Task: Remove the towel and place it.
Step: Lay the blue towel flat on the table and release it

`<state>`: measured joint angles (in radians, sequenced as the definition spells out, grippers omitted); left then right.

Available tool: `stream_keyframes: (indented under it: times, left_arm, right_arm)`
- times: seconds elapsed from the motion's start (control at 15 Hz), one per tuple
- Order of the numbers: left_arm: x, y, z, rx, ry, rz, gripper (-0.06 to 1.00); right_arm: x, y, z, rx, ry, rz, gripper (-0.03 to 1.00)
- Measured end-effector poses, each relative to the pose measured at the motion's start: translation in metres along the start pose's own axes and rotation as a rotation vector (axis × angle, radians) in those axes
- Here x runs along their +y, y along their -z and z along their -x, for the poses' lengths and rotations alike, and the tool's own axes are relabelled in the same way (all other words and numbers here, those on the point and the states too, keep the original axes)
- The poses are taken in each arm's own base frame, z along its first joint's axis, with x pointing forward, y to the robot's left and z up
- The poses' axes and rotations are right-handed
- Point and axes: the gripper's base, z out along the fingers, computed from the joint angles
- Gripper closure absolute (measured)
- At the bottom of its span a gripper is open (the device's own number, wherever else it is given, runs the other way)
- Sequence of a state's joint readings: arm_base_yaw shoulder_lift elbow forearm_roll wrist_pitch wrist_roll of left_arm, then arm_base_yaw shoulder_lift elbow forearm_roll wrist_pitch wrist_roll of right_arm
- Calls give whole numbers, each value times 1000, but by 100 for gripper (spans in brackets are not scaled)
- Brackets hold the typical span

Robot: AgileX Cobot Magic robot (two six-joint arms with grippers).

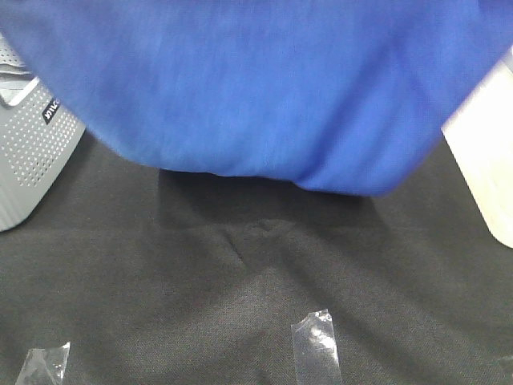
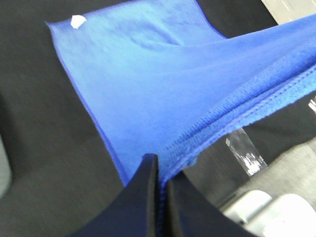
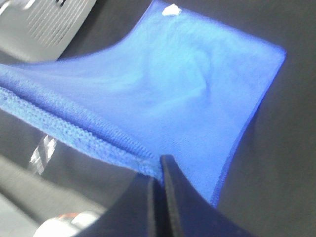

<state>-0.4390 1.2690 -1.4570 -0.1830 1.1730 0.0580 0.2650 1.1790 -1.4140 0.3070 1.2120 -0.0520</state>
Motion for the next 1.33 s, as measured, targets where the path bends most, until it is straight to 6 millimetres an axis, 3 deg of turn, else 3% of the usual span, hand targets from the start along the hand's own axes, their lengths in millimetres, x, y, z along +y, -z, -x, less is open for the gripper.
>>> stream_keyframes:
  times: [0.4, 0.8, 1.0, 1.33]
  left_arm:
    - [-16, 4, -71, 78, 106, -179, 94]
    - [-25, 14, -113, 80, 193, -270, 94]
    - [-27, 1, -135, 147, 244, -314, 94]
    - [-21, -38, -148, 318, 317, -310, 94]
  right_arm:
    - [5, 13, -62, 27, -56, 48, 97]
    - [11, 19, -89, 29, -96, 113, 97]
    - [8, 9, -109, 76, -124, 119, 97]
    - [-5, -25, -132, 226, -176, 91, 97]
